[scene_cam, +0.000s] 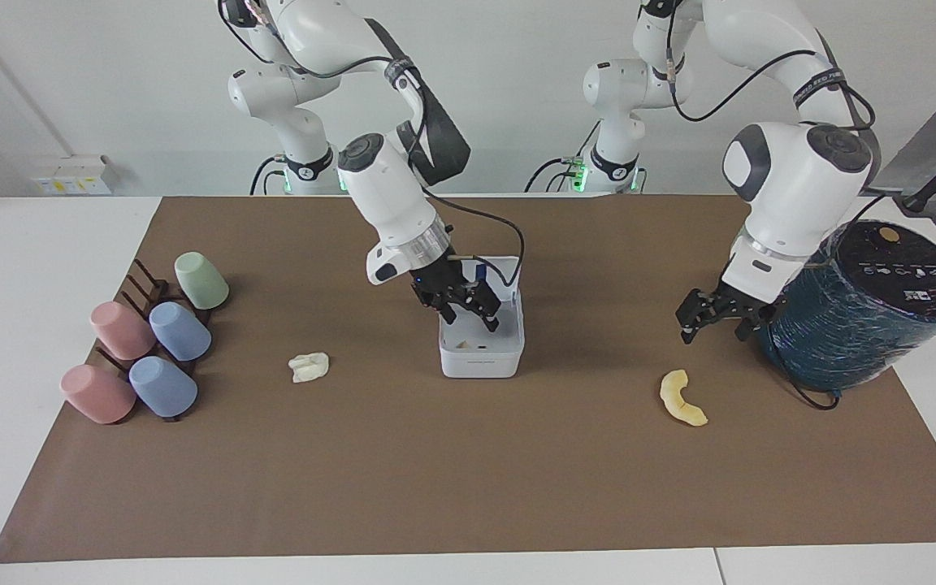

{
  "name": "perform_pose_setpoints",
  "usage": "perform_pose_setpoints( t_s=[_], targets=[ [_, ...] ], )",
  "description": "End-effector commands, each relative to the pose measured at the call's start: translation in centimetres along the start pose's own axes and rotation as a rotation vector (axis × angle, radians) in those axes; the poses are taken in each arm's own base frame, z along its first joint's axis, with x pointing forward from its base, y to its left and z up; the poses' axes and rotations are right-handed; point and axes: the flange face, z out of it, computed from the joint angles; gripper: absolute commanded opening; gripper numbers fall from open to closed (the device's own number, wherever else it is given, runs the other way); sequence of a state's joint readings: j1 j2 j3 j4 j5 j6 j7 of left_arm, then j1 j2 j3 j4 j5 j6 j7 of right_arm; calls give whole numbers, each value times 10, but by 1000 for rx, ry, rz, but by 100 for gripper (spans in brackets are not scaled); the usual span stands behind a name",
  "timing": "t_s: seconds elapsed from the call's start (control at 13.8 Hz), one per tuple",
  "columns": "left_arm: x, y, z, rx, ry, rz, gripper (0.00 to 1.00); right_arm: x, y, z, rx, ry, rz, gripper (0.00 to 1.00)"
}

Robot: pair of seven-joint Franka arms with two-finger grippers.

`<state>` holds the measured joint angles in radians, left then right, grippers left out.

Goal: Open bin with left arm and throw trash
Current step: 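Grasp the yellow peel with the left gripper while the right gripper grasps the white scrap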

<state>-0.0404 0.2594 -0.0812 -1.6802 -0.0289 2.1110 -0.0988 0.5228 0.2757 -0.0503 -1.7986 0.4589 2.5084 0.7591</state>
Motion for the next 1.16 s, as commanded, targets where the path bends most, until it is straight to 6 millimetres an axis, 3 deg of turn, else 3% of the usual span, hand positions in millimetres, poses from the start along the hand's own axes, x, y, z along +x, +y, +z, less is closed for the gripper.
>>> perform_pose_setpoints(
  t_s=[0.0,0.29,0.44,0.58,0.87,1.09],
  targets=[
    [1,8,49,-17,36,-11,100,45,21,-36,-34,70,-35,100],
    [-5,3,133,-25,106,-20,96,103,67,-61,-297,143,-277,100],
    [-11,-2,153,-25,144,-19,92,127,94,-72,-350,121,-295,100],
    [-12,-3,159,-20,137,-10,86,147,123,-71,-416,121,-292,100],
    [-19,-2,164,-17,114,-9,53,147,160,-38,-561,81,-346,100],
    [-22,-2,167,-15,102,-7,17,145,181,-18,-591,46,-337,100]
  ],
)
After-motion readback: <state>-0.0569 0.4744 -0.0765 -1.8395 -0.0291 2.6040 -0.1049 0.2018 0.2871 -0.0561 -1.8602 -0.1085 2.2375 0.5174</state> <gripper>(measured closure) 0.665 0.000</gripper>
